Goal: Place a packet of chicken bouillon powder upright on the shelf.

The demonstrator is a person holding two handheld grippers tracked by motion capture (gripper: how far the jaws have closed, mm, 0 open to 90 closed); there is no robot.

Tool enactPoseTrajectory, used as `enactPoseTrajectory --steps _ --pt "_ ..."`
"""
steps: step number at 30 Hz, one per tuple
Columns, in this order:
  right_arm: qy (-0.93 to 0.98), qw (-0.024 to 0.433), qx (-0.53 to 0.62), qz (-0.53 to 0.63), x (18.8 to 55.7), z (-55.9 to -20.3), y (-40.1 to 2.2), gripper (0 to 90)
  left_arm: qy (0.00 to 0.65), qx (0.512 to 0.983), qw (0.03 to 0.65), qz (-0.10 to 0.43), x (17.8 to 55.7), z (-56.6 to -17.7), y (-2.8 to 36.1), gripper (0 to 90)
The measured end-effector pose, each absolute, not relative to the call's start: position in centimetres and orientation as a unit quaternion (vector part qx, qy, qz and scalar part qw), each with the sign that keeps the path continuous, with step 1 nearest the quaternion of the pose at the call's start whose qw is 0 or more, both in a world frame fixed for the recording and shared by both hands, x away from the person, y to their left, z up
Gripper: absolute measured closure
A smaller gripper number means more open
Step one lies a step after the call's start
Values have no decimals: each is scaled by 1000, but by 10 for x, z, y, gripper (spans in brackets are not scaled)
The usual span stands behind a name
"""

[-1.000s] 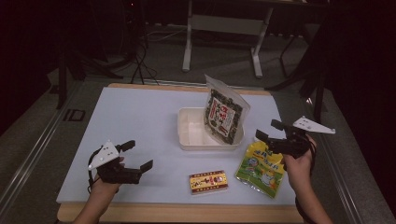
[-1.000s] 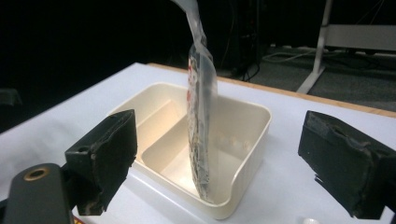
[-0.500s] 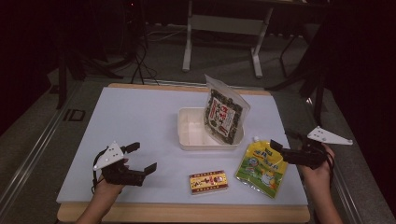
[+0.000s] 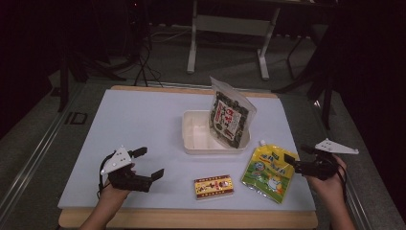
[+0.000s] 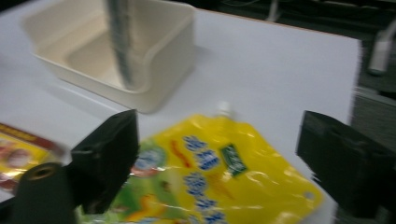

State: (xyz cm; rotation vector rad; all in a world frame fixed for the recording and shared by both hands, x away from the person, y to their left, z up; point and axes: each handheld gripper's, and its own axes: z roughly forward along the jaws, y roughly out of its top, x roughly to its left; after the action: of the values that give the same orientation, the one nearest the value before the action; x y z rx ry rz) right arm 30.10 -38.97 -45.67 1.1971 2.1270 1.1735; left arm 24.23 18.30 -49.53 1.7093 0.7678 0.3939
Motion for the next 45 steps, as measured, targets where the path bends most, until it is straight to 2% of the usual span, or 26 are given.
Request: enactPoseTrajectory --steps 3,6,20,36,42,45 --pt "772 222 437 406 305 -463 -394 178 328 730 576 168 242 -495 183 16" --pt "775 210 451 390 315 -478 -404 232 330 729 576 166 243 -497 183 16" --pt "776 183 490 353 337 -511 -426 234 329 732 574 162 244 -499 182 16" --pt "782 152 506 330 352 -536 -427 234 328 734 573 161 244 -500 180 16" --pt "783 139 503 339 352 -537 -424 308 327 736 571 160 244 -500 179 16" --pt "779 133 507 344 352 -536 -427 385 327 736 571 160 244 -500 179 16"
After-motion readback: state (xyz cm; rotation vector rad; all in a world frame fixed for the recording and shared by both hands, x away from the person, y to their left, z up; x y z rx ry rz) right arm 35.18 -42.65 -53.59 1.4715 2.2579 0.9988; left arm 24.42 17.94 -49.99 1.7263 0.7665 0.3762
